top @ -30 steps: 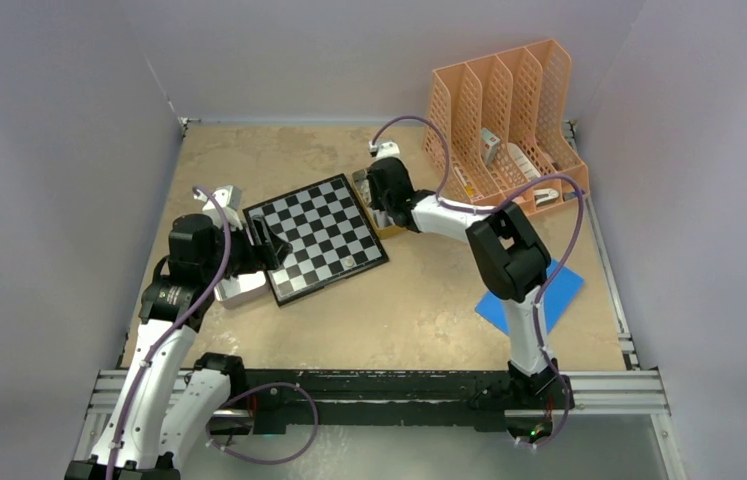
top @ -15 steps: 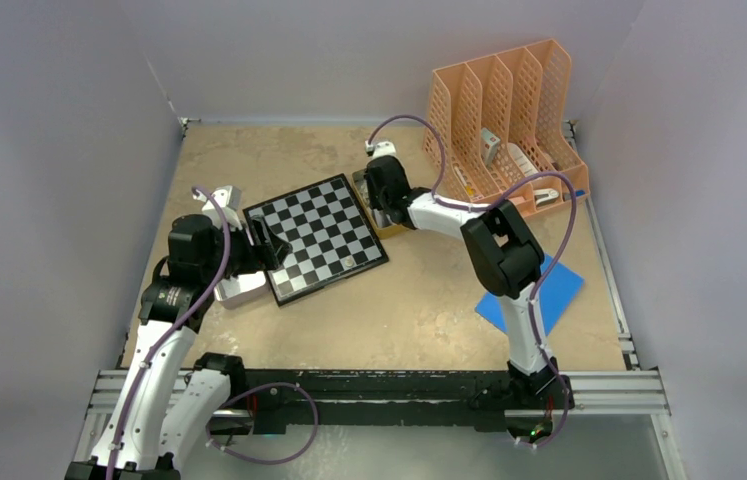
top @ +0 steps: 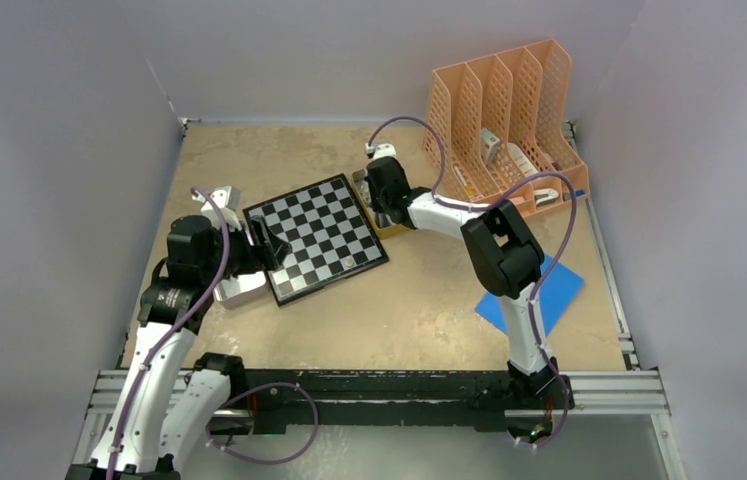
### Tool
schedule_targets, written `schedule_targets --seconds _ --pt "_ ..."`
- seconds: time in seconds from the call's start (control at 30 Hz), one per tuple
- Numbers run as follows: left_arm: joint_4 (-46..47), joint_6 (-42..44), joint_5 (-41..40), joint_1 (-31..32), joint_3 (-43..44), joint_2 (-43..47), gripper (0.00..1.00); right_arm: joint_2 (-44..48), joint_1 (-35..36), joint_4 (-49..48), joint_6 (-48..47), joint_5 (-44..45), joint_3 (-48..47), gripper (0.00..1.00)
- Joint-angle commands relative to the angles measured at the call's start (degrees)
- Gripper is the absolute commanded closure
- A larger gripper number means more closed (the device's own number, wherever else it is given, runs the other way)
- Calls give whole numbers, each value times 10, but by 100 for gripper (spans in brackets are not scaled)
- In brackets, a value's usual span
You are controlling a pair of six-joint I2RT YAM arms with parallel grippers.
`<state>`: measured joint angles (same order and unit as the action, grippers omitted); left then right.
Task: Set up the chess pieces on the board
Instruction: Pick up the chess piece from the storage box, then place the chess piece on the chessboard.
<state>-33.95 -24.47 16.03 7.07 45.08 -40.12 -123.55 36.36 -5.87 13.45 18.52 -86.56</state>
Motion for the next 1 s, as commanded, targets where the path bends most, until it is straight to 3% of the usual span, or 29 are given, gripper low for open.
schedule_targets --seconds 0.0,0.47,0.97 --pt "21 -1 -7 -6 -2 12 21 28 -2 -3 4 2 -13 84" --pt "17 -2 -16 -6 0 9 21 139 9 23 8 27 11 90" --pt "-2 -12 -82 -6 10 30 21 242 161 -24 43 -17 115 90"
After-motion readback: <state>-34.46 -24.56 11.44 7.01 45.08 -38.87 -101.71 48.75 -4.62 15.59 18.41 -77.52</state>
